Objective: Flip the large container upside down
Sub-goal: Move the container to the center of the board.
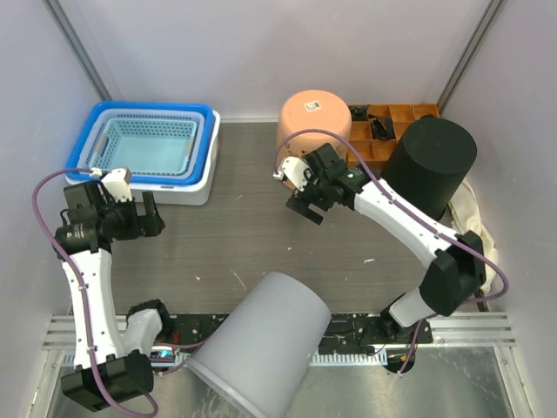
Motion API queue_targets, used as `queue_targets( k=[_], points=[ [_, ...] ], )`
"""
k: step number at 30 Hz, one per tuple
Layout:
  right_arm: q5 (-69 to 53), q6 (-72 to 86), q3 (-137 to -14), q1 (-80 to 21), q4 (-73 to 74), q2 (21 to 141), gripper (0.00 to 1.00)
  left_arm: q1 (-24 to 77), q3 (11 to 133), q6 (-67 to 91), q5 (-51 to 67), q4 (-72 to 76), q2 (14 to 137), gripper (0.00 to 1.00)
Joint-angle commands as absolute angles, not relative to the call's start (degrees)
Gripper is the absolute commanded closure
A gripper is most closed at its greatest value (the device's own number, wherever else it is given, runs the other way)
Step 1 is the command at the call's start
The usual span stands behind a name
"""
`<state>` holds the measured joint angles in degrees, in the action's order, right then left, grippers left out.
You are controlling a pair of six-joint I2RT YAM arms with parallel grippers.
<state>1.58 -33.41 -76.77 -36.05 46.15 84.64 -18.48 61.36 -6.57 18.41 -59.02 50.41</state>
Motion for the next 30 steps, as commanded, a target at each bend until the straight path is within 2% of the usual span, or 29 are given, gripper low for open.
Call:
queue_targets(
  k=[1,6,13,17,19,21,26,30],
  points=[
    [9.08,-29.73,-74.35,-36.08,35.1,87.43,0.0,-19.27,63.28,-8.71,22.42,-59.69,49.84,0.01],
    [10.59,-28.82,-77.13,-33.11,24.37,93.69,0.0,-22.0,62.79,-10.02,25.57,-60.21,49.0,0.02],
    [9.2,-24.95,-89.61,-28.04,23.66,106.95,0.0,-23.85,62.79,-11.34,30.22,-62.01,49.67,0.01],
    [8.11,-24.47,-92.68,-27.97,23.95,110.13,0.0,-24.41,62.37,-11.9,31.44,-62.18,49.46,0.02],
    [4.65,-23.36,-94.92,-28.02,27.06,111.11,0.0,-24.61,62.22,-12.0,31.46,-62.26,49.96,0.01],
    [-4.44,-23.11,-97.17,-28.1,33.21,111.12,0.0,-24.87,62.11,-12.08,31.51,-62.38,50.32,0.01],
    [-20.28,-27.93,-92.05,-30.87,44.52,105.78,0.0,-25.09,62.14,-12.77,33.14,-62.89,50.48,0.01],
    [-17.65,-30.47,-84.67,-36.03,47.73,101.45,0.0,-25.35,62.47,-13.16,34.21,-63.52,50.84,0.01]
  ],
)
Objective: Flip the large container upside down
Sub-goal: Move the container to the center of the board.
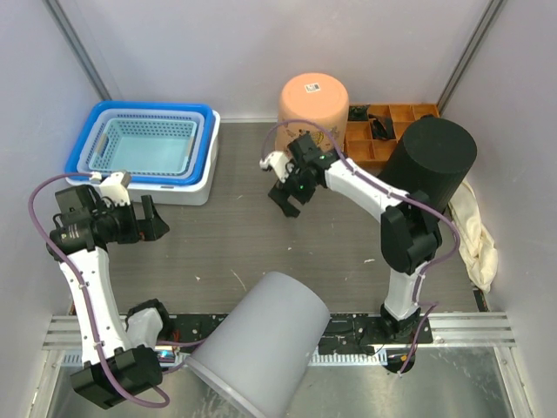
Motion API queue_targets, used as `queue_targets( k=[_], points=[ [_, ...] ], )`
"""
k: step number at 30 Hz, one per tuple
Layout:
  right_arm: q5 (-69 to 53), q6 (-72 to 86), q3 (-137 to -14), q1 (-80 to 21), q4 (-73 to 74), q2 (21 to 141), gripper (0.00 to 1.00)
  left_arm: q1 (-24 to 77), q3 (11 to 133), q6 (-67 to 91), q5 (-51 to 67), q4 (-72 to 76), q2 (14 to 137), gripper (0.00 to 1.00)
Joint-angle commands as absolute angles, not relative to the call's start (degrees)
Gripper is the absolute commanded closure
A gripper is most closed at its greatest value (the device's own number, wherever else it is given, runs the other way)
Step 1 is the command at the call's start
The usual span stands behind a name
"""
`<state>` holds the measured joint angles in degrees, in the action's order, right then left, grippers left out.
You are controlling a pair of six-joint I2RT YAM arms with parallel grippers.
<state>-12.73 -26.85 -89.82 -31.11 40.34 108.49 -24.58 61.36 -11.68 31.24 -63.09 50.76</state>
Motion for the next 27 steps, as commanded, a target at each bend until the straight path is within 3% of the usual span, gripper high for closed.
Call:
queue_targets(
  k=[1,9,13,18,20,23,27],
  points=[
    [-16.17,-31.07,-82.98,-38.0,47.95,100.56,0.0,-25.5,62.49,-13.18,34.38,-63.59,50.9,0.02],
    [-12.25,-31.45,-81.17,-43.05,46.56,99.05,0.0,-25.62,63.85,-14.71,36.86,-65.16,52.78,0.01],
    [-2.83,-27.08,-80.57,-43.08,40.21,98.96,0.0,-23.12,72.47,-19.04,36.93,-68.59,59.44,0.01],
    [8.23,-23.93,-78.77,-42.56,32.67,95.82,0.0,-5.95,92.7,-22.53,12.56,-74.09,75.4,0.01],
    [6.55,-25.56,-77.7,-41.33,31.43,93.72,0.0,-0.47,99.72,-22.3,5.33,-75.79,81.98,0.01],
    [1.47,-27.63,-77.93,-37.43,32.13,92.86,0.0,0.85,107.94,-18.39,7.04,-75.67,87.48,0.02],
    [-20.89,-22.04,-84.75,-23.58,37.42,93.05,0.0,0.8,113.87,-14.86,13.49,-74.52,91.66,0.01]
  ],
)
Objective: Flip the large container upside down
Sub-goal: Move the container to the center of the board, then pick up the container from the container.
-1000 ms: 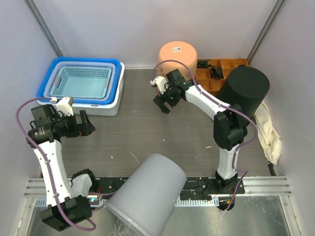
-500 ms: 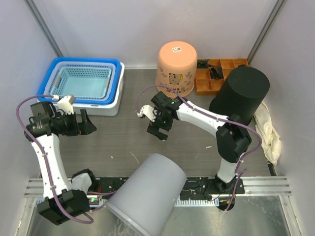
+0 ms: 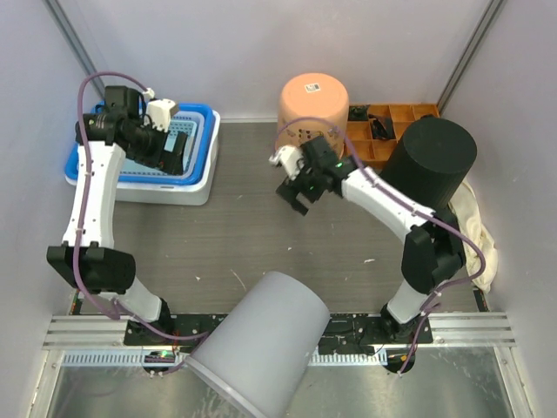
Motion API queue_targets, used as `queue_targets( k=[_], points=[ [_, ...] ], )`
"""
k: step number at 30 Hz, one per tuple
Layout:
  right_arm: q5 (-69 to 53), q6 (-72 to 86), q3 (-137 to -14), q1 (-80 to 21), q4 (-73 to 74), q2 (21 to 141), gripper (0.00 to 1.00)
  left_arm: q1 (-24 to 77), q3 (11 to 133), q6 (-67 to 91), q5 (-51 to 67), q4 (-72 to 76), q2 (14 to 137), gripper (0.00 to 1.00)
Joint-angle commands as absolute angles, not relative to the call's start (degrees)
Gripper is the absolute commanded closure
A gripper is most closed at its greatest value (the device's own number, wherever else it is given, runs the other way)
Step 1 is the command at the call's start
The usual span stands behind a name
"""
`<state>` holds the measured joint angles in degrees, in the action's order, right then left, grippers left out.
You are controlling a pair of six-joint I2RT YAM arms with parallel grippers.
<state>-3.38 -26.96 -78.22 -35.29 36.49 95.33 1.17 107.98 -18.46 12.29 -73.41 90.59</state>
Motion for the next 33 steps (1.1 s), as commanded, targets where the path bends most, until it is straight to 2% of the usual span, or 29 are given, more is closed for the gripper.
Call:
queue_targets(
  k=[1,4,7,11,15,18,21,25,28,33],
  points=[
    [-25.9,-18.86,-85.97,-19.44,37.02,92.89,0.0,0.79,114.98,-14.81,14.85,-74.52,92.81,0.02],
    [-31.7,-11.95,-88.91,-12.66,36.56,92.56,0.0,0.73,117.36,-16.16,18.0,-74.36,96.13,0.01],
    [-34.05,-13.19,-92.69,-12.32,43.23,93.0,0.0,0.7,117.93,-15.1,17.98,-70.46,98.92,0.01],
    [-38.23,-18.94,-91.16,-13.65,43.5,87.48,0.0,0.7,126.14,-10.85,18.88,-71.74,106.78,0.0],
    [-13.87,-22.08,-83.93,-23.35,29.67,77.56,0.0,0.66,129.57,-6.32,17.65,-70.37,113.06,0.08],
    [-1.85,-12.38,-84.9,-26.12,25.29,75.14,0.0,0.63,125.41,-3.5,15.78,-64.22,113.63,0.12],
    [-11.87,-18.56,-91.91,-26.15,36.18,77.5,0.0,0.7,120.99,-1.55,15.19,-58.26,113.43,0.12],
    [-14.83,-18.9,-91.46,-25.47,37.69,75.44,0.0,0.7,118.26,-0.72,8.73,-53.34,114.49,0.19],
    [-16.72,-20.81,-90.13,-24.92,39.78,74.3,0.0,0.66,116.16,-2.45,4.7,-49.44,114.41,0.18],
    [-19.62,-21.42,-85.82,-24.09,40.2,72.6,0.0,0.56,114.94,-4.33,4.34,-47.55,114.0,0.17]
  ],
)
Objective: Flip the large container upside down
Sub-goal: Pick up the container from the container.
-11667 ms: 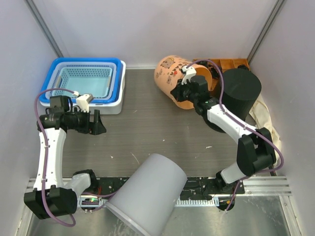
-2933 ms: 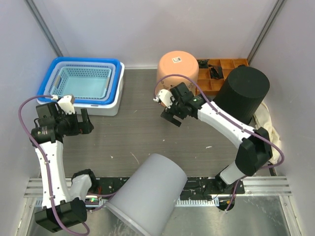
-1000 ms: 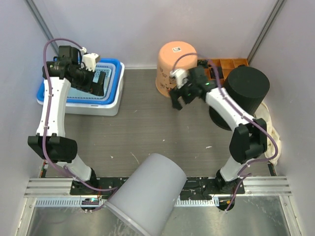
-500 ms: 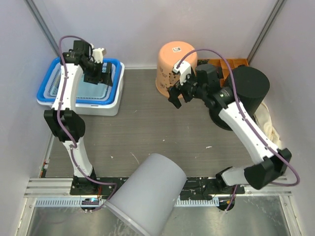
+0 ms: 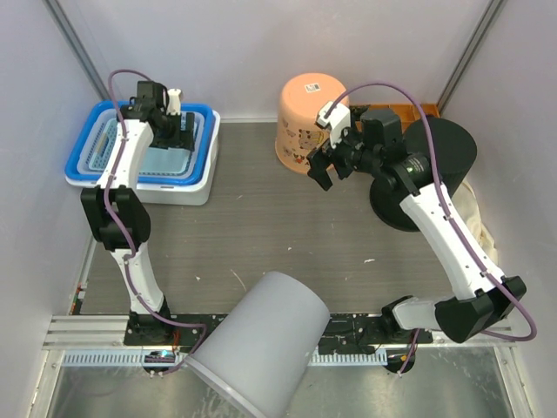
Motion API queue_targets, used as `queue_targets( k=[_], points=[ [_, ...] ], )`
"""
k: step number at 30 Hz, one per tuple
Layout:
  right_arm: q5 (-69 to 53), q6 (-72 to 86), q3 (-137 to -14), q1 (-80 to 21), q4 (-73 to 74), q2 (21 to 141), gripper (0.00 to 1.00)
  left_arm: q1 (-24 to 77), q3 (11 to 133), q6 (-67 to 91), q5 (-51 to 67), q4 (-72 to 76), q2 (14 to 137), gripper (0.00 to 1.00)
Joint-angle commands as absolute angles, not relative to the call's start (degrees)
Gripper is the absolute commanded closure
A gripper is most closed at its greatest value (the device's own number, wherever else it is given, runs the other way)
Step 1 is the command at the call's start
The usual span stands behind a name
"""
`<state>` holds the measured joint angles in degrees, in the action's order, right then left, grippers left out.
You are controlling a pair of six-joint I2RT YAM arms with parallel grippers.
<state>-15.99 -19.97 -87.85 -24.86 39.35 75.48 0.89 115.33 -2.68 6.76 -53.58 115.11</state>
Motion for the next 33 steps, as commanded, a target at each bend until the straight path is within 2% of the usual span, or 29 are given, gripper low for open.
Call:
queue_targets(
  k=[1,10,15,27,30,33],
  points=[
    [-20.46,-21.29,-85.42,-23.58,40.13,72.33,0.0,0.6,114.93,-4.38,4.67,-47.51,114.2,0.16],
    [-26.88,-18.45,-84.63,-17.72,38.96,71.47,0.0,0.6,112.85,-3.52,5.65,-45.1,115.97,0.2],
    [-27.73,-18.55,-82.53,-17.15,38.26,70.6,0.0,0.62,112.24,-4.38,2.23,-43.73,117.05,0.18],
    [-28.29,-18.57,-82.03,-17.12,38.06,69.94,0.0,1.52,110.88,-2.2,5.95,-45.27,117.94,0.19],
    [-28.36,-18.31,-82.45,-17.08,38.06,69.88,0.0,3.03,109.17,-2.8,4.91,-45.38,118.18,0.23],
    [-28.35,-18.07,-82.47,-17.02,37.97,69.83,0.0,4.57,107.62,-3.86,2.3,-44.95,118.53,0.36]
  ],
)
